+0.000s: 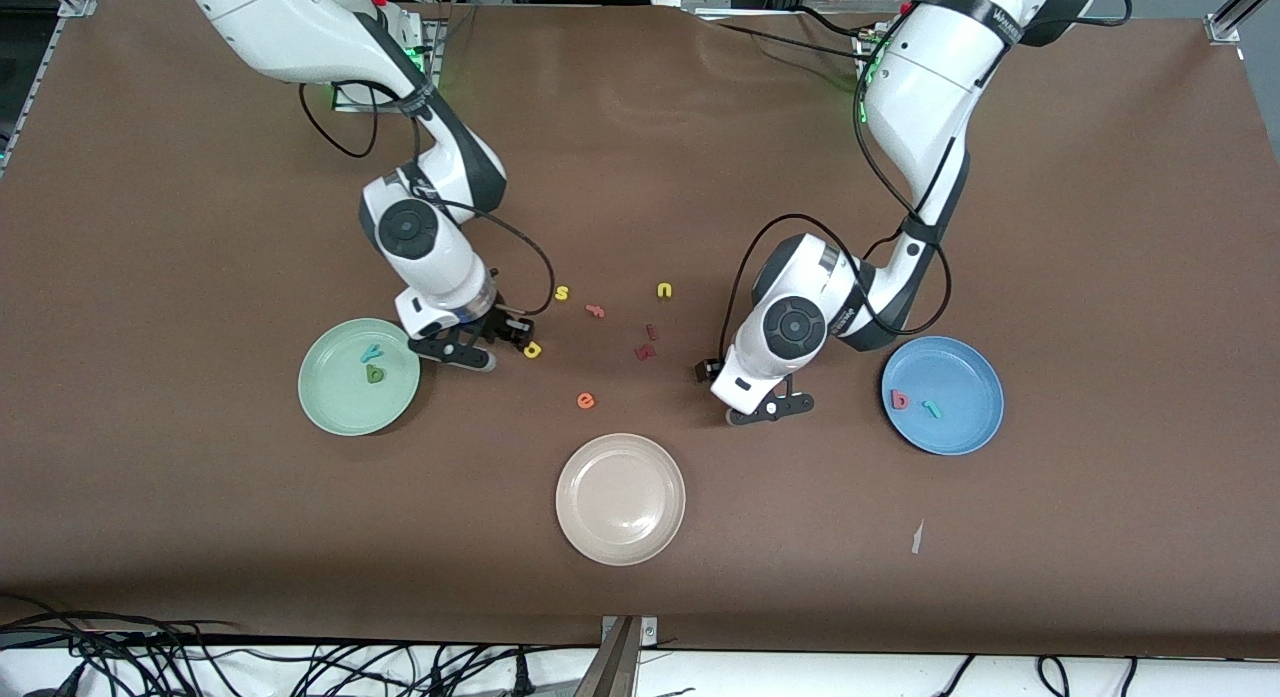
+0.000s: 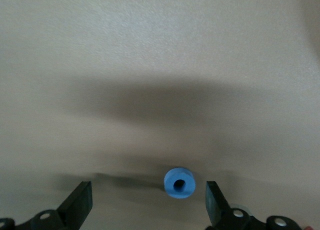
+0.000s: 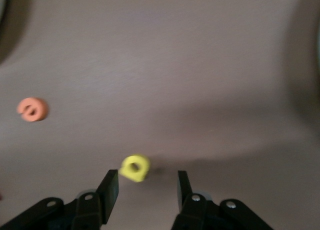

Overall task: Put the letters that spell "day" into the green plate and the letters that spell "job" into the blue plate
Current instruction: 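Grasp the blue o with the left gripper while the right gripper grasps the d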

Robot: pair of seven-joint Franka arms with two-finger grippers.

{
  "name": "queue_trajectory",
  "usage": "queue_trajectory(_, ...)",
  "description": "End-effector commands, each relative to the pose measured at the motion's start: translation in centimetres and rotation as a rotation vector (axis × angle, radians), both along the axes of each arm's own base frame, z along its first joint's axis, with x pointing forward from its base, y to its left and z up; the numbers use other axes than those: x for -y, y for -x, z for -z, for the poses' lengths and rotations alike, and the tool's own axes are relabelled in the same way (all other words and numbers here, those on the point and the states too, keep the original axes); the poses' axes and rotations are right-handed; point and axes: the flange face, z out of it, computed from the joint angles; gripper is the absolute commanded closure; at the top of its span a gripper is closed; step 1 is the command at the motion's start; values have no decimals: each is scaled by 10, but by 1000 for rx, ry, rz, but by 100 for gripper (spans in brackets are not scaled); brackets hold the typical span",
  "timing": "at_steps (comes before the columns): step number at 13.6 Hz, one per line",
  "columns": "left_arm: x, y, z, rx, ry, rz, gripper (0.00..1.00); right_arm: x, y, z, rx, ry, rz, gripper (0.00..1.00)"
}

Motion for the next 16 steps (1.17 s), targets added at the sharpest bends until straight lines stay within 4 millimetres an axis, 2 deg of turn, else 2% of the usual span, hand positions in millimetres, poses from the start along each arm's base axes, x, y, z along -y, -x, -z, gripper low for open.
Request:
queue_trajectory(1, 11, -4, 2, 5, 5, -14, 0, -24, -2, 8, 7, 0, 28, 44)
queue_trajectory(2, 12, -3, 2, 6, 3, -9, 3, -26, -2, 11, 14, 16, 15, 44)
queue_trajectory(6, 18, 1, 2, 9, 0, 7, 33, -18, -4, 19, 22, 36, 4, 44)
queue_trajectory(8, 18, 0, 5, 17, 1, 7, 36, -19, -2, 20, 21, 39, 4, 44)
queue_trajectory(9, 24, 4, 7, 19, 2, 15, 42, -21, 0, 22, 17, 40, 1, 44)
queue_trajectory(12, 24, 4, 7, 21, 0, 21, 57, -23, 1, 31, 21, 30, -1, 45)
queue_trajectory(13, 24, 4, 7, 22, 0, 22, 64, -23, 1, 33, 21, 29, -1, 45)
queue_trajectory(15, 23, 3, 8, 30, -14, 42, 85, -18, 0, 39, 26, 30, 3, 45)
queue_trajectory(16, 22, 3, 8, 39, -27, 56, 91, -21, 2, 42, 31, 30, -7, 45)
